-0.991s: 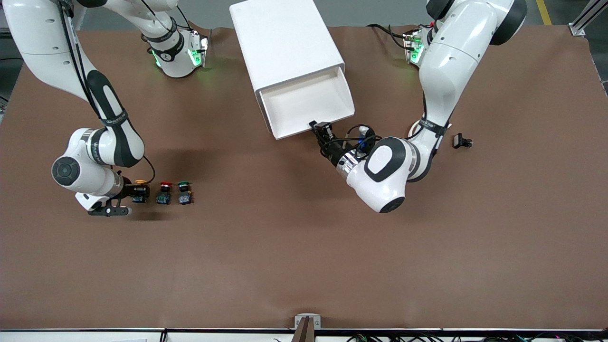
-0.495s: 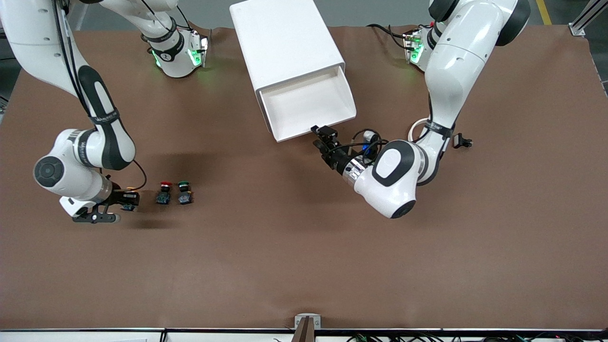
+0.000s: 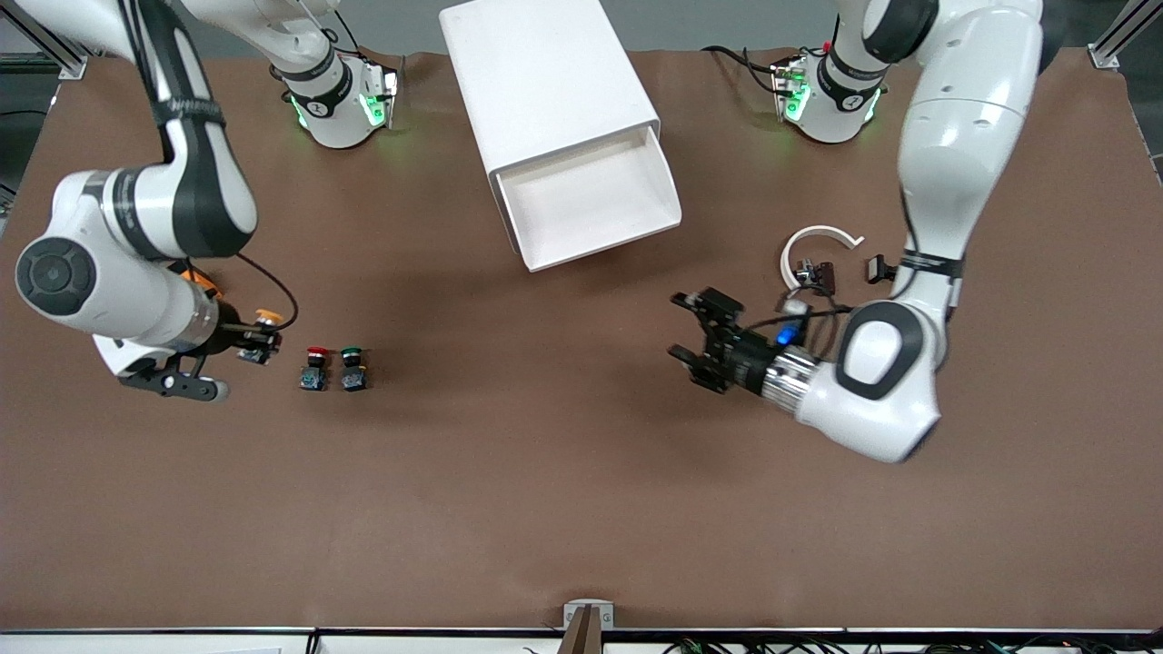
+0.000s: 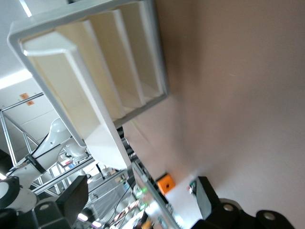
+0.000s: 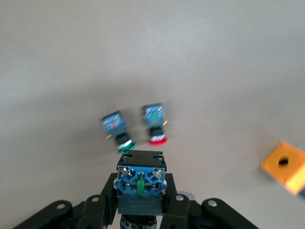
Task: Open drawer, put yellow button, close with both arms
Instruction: 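Lift the yellow button with the right gripper while the left gripper withdraws, then carry the yellow button over the open drawer with the right gripper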
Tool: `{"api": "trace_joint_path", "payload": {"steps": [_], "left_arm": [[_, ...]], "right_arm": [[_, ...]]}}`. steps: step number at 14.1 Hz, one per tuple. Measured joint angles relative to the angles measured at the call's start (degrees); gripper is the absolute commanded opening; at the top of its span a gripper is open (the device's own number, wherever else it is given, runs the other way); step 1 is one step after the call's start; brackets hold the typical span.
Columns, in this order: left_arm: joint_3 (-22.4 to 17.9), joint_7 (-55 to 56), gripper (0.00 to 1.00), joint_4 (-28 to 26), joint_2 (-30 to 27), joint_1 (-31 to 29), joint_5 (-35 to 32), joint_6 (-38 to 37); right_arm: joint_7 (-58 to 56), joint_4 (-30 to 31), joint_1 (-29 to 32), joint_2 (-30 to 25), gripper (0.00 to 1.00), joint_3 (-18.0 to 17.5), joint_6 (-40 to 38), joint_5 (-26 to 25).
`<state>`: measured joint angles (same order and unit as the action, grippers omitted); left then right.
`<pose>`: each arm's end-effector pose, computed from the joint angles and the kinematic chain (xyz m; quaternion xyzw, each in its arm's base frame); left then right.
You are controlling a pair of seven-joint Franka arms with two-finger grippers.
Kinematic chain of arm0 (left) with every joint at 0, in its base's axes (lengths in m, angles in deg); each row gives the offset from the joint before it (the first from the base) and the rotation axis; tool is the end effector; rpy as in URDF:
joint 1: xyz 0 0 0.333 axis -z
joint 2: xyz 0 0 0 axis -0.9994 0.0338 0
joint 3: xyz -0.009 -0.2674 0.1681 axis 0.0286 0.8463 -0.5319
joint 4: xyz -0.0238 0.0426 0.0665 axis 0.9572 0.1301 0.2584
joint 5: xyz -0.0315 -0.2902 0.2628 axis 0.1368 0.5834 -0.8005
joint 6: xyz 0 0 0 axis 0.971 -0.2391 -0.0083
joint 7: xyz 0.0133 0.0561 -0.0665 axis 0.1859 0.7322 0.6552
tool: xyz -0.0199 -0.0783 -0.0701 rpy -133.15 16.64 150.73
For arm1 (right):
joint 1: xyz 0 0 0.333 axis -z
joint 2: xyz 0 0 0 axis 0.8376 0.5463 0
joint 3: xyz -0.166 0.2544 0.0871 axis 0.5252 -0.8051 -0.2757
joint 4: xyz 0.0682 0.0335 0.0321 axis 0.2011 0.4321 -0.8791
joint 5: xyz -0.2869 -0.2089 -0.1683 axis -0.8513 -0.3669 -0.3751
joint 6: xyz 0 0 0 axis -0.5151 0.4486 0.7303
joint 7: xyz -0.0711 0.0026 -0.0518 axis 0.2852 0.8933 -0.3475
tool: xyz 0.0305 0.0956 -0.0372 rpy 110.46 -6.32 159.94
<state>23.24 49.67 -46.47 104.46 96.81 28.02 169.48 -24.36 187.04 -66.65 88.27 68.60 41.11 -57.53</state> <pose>0.6695 -0.2469 0.3131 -0.4622 -0.7038 0.5393 0.0175 0.6071 0.0780 0.4181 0.9898 -0.1176 -0.0733 0.0328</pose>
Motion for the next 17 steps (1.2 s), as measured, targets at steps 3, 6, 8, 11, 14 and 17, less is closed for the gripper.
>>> {"api": "trace_joint_path", "payload": {"steps": [3,6,8,11,14,17], "left_arm": [[-0.4,-10.8,1.00,1.0,-0.7,-3.3,-1.4,-0.4],[-1.8,-19.5,1.00,1.5,-2.2,-3.1,-7.1,-0.4],[-2.0,-26.5,1.00,1.5,-3.2,-3.1,-13.1,-0.3],[-2.1,-37.3,1.00,1.6,-5.2,-2.9,-25.7,-0.3],[-2.1,-45.8,1.00,1.7,-6.9,-2.5,-34.0,0.6],[-1.7,-53.9,1.00,1.7,-9.5,-2.1,-41.5,0.7]], "right_arm": [[14.7,-5.3,-6.8,0.0,0.11,-0.2,-7.4,0.1],[32.4,-8.1,-16.5,0.1,0.10,-0.5,-9.4,1.2],[43.9,-9.4,-22.8,0.5,0.09,-0.6,-9.2,4.3],[56.1,-11.4,-29.5,1.0,0.09,-0.6,-8.1,6.5],[64.9,-11.7,-33.9,1.8,0.08,-0.6,-3.5,7.5],[70.9,-11.7,-37.7,3.2,0.08,-0.6,0.3,7.8]]}}
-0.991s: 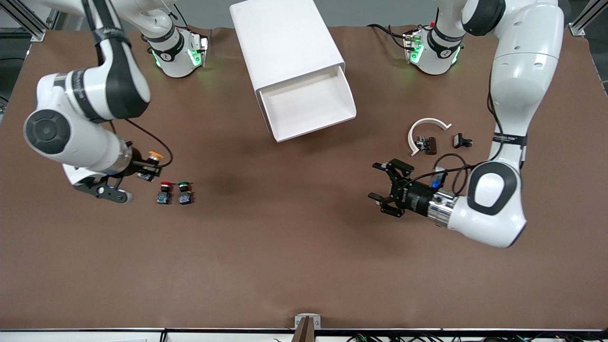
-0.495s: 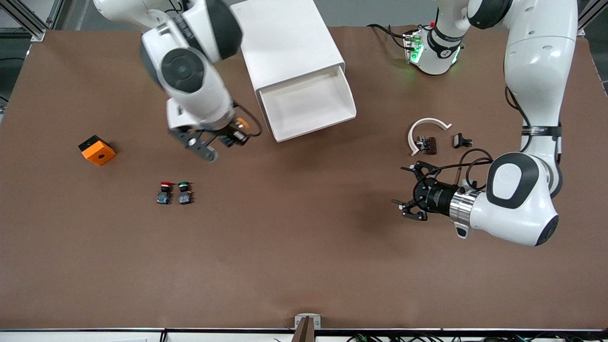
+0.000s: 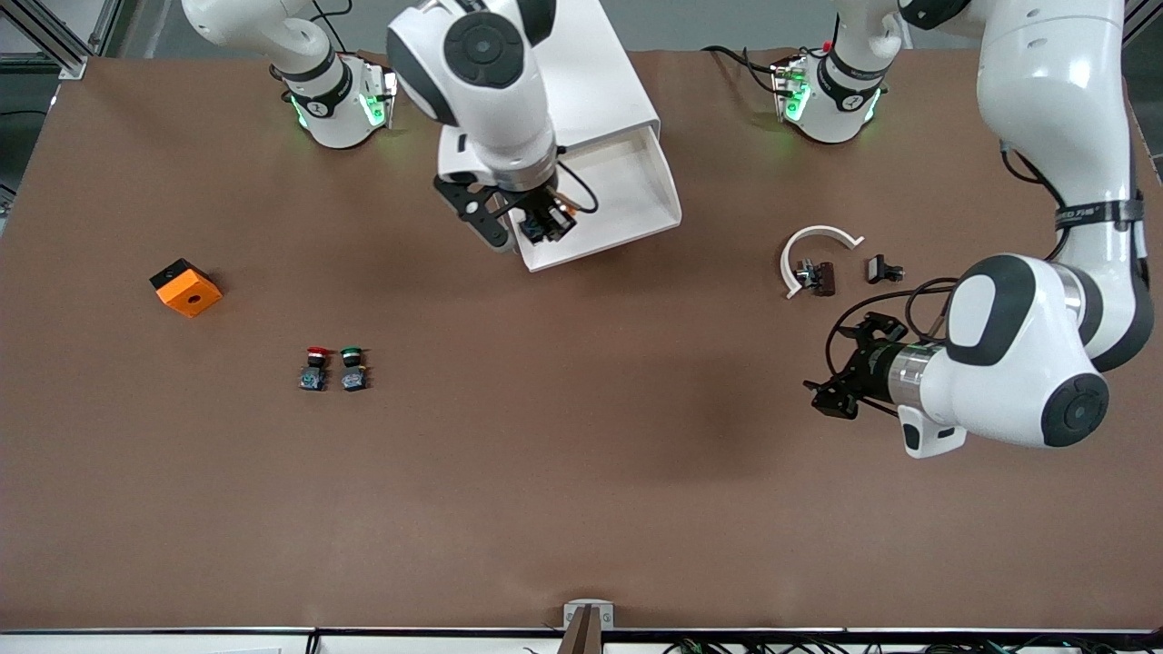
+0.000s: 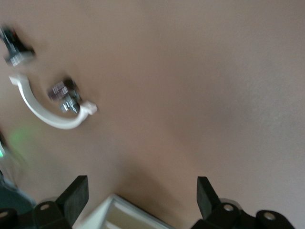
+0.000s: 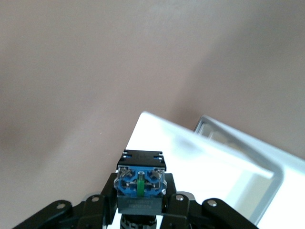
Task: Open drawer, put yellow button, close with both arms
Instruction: 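Carry the yellow button over the open drawer with the right gripper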
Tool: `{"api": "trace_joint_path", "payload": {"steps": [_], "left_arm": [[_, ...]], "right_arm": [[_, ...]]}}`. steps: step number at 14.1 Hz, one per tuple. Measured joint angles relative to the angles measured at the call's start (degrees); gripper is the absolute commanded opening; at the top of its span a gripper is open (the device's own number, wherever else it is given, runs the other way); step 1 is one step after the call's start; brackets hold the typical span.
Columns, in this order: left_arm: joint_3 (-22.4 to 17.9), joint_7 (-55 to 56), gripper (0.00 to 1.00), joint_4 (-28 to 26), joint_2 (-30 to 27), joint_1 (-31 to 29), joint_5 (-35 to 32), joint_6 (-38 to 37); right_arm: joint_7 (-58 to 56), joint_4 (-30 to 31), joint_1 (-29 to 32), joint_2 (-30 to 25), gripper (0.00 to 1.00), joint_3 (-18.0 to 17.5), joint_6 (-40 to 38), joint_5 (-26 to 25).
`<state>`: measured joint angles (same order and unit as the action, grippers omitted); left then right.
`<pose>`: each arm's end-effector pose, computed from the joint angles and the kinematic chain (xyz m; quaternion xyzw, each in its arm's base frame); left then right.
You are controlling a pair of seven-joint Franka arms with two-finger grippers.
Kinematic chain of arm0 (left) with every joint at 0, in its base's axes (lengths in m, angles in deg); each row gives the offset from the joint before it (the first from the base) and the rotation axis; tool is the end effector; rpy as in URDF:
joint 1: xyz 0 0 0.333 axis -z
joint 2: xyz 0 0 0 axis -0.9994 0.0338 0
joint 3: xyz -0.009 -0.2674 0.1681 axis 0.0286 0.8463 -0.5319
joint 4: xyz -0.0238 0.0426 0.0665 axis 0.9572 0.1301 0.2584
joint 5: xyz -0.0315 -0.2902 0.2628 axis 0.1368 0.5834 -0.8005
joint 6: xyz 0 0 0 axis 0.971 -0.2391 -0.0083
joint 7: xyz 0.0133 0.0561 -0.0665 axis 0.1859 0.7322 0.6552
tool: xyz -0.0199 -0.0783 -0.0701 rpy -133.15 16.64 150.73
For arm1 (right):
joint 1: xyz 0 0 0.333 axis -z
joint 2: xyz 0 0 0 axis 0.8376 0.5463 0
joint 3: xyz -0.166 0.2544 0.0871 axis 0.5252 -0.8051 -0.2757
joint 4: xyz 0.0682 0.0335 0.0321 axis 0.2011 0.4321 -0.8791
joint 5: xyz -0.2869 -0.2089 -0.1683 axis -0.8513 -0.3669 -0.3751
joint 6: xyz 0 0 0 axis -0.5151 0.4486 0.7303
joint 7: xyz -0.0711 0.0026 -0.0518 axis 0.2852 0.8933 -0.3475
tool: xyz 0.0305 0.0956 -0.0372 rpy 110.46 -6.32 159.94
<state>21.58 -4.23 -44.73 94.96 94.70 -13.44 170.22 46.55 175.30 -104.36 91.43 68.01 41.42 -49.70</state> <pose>0.6818 -0.1399 0.3937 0.8707 0.4415 -0.2169 0.0041 0.4486 0.4750 0.4799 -0.9114 0.4082 0.0494 0.0174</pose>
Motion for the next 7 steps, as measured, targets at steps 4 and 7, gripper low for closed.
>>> {"api": "trace_joint_path", "payload": {"steps": [4,7], "left_arm": [[2.2,-8.1,1.00,-0.1,-2.5,0.3,-5.0,1.2],[4.6,-12.6,1.00,-0.9,-4.2,0.4,-8.5,2.8]], "right_arm": [[3.3,0.0,-2.7,2.0,0.08,0.0,3.5,0.5],[3.5,0.0,-3.3,3.4,0.08,0.0,5.1,2.7]]}}
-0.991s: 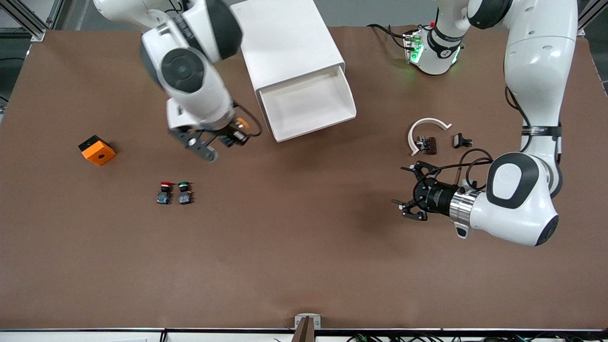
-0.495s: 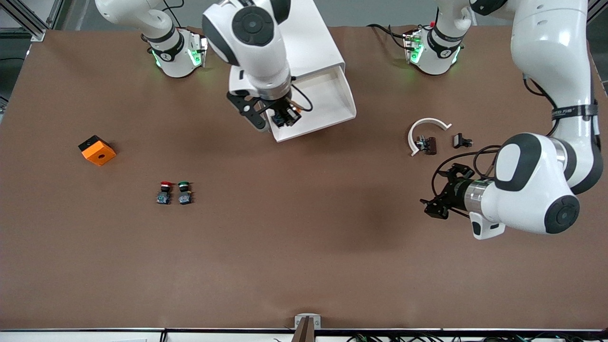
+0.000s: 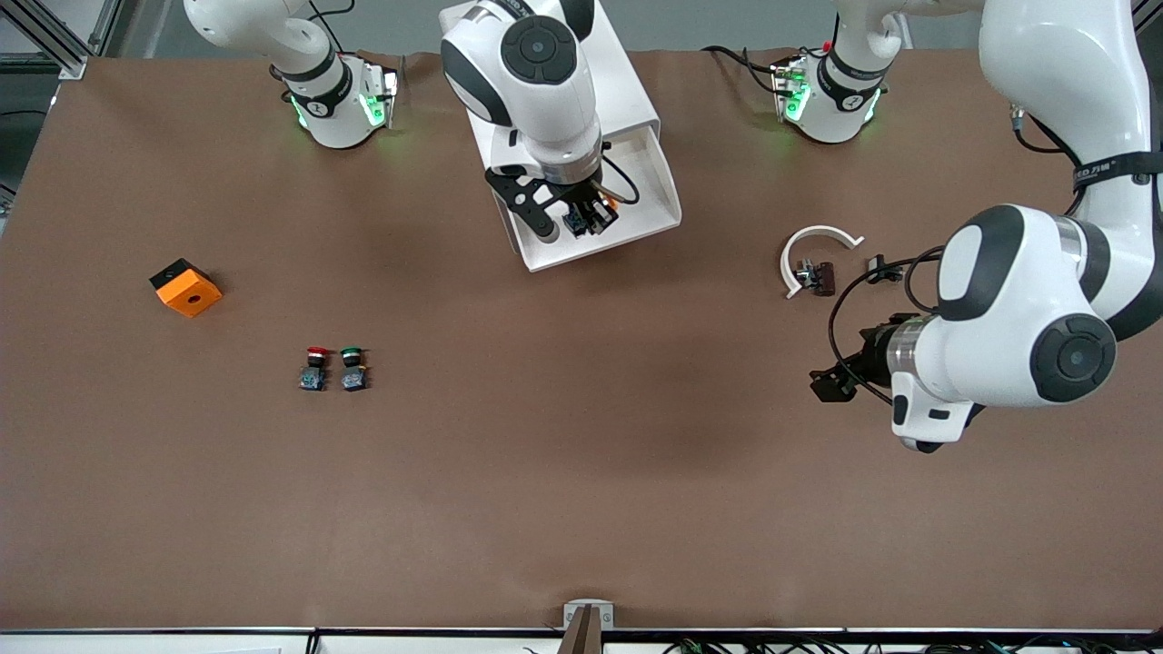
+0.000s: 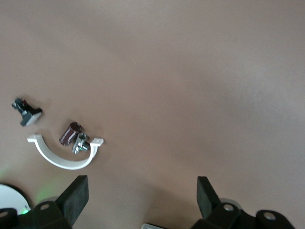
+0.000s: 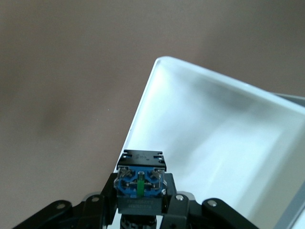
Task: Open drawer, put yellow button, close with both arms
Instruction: 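Carry the yellow button over the open drawer with the right gripper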
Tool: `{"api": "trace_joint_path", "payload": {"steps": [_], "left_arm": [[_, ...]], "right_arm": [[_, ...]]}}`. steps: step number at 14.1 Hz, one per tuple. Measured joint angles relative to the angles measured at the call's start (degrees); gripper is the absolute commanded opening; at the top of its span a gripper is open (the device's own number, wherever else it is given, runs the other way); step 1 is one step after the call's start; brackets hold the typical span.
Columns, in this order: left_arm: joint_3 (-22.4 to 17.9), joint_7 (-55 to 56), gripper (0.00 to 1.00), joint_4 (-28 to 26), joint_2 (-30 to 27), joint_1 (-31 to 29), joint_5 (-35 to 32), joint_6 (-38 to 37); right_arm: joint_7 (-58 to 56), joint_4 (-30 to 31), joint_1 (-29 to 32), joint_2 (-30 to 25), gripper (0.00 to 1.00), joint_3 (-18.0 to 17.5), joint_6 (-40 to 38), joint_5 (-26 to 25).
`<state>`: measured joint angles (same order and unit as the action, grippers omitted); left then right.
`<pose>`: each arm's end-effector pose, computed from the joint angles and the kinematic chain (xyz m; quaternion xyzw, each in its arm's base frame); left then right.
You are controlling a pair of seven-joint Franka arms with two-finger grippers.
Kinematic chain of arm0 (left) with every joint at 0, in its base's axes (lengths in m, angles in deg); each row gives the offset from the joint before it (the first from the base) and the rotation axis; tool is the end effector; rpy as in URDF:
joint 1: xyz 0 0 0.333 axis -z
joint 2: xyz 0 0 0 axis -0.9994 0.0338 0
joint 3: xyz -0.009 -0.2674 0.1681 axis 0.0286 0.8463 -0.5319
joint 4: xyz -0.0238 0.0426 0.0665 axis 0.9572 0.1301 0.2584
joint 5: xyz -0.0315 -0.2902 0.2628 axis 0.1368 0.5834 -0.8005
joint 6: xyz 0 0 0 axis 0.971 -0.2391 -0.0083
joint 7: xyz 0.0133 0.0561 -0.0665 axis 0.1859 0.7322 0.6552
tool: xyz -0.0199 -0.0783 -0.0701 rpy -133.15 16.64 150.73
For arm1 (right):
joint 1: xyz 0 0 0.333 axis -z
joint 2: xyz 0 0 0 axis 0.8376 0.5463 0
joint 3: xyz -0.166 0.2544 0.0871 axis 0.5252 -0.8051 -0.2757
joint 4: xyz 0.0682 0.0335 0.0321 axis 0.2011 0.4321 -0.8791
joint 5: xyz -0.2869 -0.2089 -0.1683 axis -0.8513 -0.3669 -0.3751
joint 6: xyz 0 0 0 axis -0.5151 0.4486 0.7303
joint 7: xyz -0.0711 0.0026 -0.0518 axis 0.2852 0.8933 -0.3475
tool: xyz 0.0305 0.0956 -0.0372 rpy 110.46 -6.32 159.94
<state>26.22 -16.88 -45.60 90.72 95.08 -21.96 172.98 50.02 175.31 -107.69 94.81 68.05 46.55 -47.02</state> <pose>0.6718 -0.1691 0.4404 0.9419 0.3046 -0.1417 0.0026 0.4301 0.5146 0.4491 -0.9047 0.4197 0.0644 0.0349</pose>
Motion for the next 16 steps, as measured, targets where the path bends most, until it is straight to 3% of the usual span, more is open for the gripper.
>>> {"api": "trace_joint_path", "payload": {"steps": [3,8,9,10,12,16], "left_arm": [[2.8,-0.7,1.00,-2.4,-1.4,0.2,-1.6,3.7],[4.7,-4.0,1.00,-15.3,-7.9,0.3,-1.7,14.5],[5.2,-5.0,1.00,-17.5,-9.1,0.3,-1.7,15.7],[5.8,-5.6,1.00,-19.3,-9.8,0.4,-1.7,16.8],[7.4,-5.9,1.00,-21.9,-10.2,0.4,-1.7,19.7],[9.2,-6.1,1.00,-24.6,-10.0,2.5,-1.7,23.3]], "right_arm": [[0.6,0.2,-1.0,1.2,0.09,0.0,1.3,0.5],[1.3,1.9,-2.5,2.6,0.15,0.0,2.1,0.6],[1.3,2.1,-2.7,2.6,0.22,0.0,2.1,0.6],[1.3,2.2,-2.9,2.6,0.41,0.0,2.1,0.6],[1.5,2.6,-3.4,2.6,1.00,0.0,2.1,0.6],[1.5,2.0,-3.3,2.5,1.00,0.9,1.6,0.5]]}}
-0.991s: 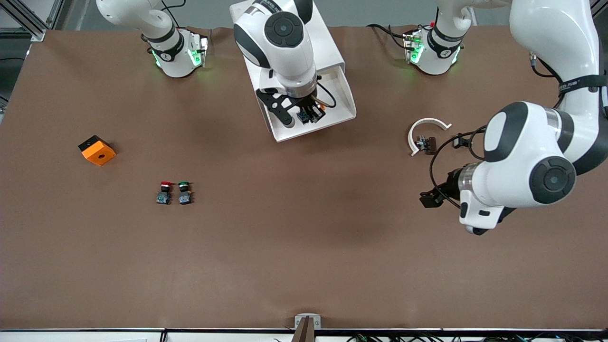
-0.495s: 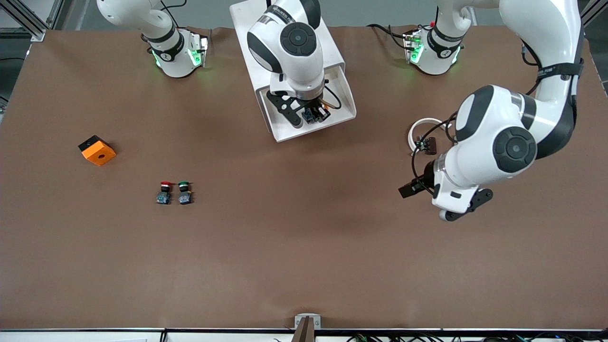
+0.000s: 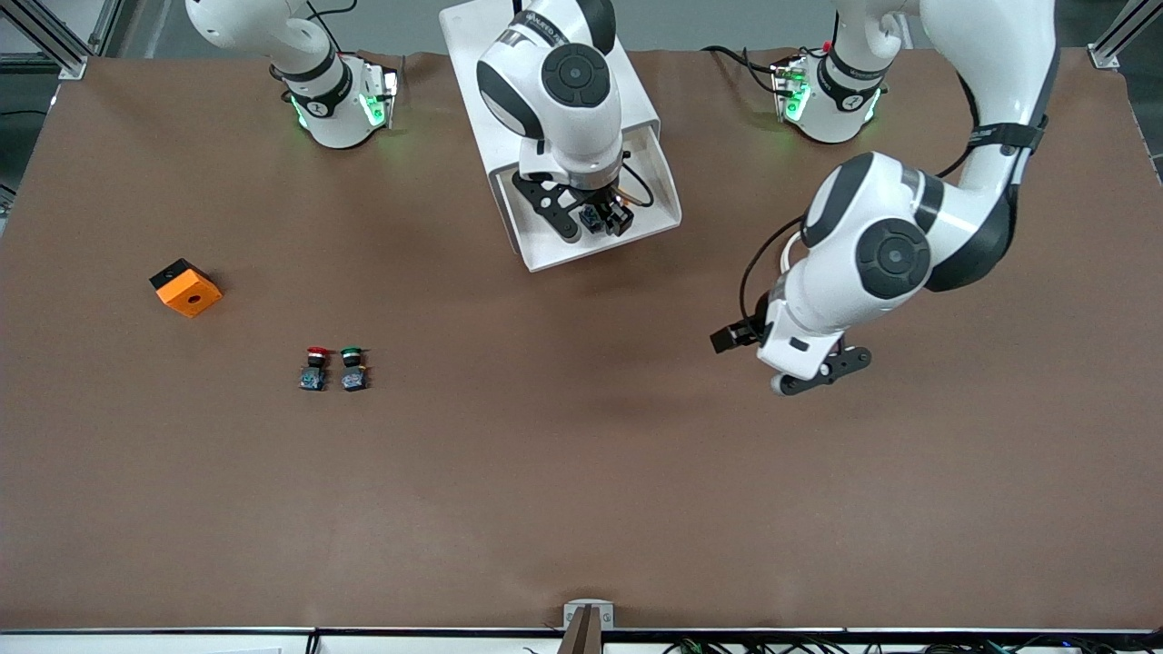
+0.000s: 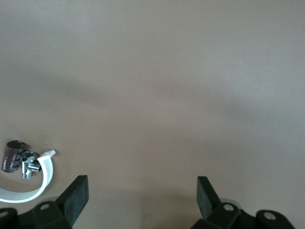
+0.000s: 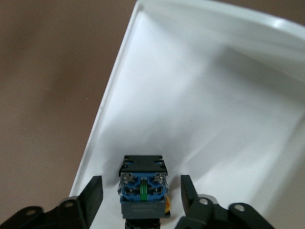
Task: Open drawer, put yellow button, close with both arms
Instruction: 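Carry the yellow button over the open drawer with the right gripper, then release the yellow button into the drawer and raise the right gripper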
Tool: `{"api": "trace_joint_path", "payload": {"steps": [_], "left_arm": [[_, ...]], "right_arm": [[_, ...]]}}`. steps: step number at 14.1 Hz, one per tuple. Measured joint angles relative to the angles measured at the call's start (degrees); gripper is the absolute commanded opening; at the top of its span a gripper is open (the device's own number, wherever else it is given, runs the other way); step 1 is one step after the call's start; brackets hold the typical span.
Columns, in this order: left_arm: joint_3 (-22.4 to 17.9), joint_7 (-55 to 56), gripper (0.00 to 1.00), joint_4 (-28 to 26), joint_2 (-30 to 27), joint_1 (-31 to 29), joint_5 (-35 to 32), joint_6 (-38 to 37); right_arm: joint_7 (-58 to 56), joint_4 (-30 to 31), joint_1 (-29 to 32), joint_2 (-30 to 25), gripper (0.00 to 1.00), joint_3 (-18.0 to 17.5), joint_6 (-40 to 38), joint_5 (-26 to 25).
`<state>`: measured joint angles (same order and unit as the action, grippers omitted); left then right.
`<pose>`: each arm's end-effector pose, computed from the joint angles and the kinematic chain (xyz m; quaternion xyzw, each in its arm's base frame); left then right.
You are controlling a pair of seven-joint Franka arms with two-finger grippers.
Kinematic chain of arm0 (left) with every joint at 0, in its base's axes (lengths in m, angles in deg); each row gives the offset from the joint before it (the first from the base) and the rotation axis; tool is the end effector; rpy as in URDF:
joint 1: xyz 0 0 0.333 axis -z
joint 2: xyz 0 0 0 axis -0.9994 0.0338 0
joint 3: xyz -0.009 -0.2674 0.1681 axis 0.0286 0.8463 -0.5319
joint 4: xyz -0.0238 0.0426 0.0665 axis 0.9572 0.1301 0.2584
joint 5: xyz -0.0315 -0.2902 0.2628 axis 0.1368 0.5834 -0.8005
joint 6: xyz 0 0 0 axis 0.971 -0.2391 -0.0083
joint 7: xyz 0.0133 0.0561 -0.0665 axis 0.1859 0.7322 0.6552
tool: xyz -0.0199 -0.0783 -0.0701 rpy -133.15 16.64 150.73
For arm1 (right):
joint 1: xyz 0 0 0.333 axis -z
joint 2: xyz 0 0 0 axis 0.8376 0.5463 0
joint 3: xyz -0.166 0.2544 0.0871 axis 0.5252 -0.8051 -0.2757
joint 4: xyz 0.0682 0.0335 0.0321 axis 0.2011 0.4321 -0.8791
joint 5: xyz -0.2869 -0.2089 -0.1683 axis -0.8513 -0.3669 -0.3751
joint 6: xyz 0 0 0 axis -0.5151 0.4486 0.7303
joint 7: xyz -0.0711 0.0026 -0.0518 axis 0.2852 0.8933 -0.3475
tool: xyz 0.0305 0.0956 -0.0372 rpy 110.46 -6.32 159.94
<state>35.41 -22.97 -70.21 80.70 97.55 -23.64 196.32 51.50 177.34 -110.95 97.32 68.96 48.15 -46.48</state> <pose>0.5940 -0.2826 0.3974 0.9823 0.1652 -0.0765 0.0448 0.4084 0.5335 0.4054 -0.9058 0.4176 0.0714 0.0080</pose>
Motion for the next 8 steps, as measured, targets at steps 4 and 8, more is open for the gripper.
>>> {"api": "trace_joint_path", "payload": {"steps": [4,8], "left_arm": [[0.1,0.1,1.00,-0.4,0.8,4.8,0.0,0.4],[0.2,2.2,1.00,-0.5,1.7,10.0,0.0,0.7]], "right_arm": [[-2.4,-5.6,4.6,-3.7,1.00,0.9,-10.0,0.0],[-18.5,-8.5,14.2,-10.8,1.00,1.3,-22.8,0.0]]}}
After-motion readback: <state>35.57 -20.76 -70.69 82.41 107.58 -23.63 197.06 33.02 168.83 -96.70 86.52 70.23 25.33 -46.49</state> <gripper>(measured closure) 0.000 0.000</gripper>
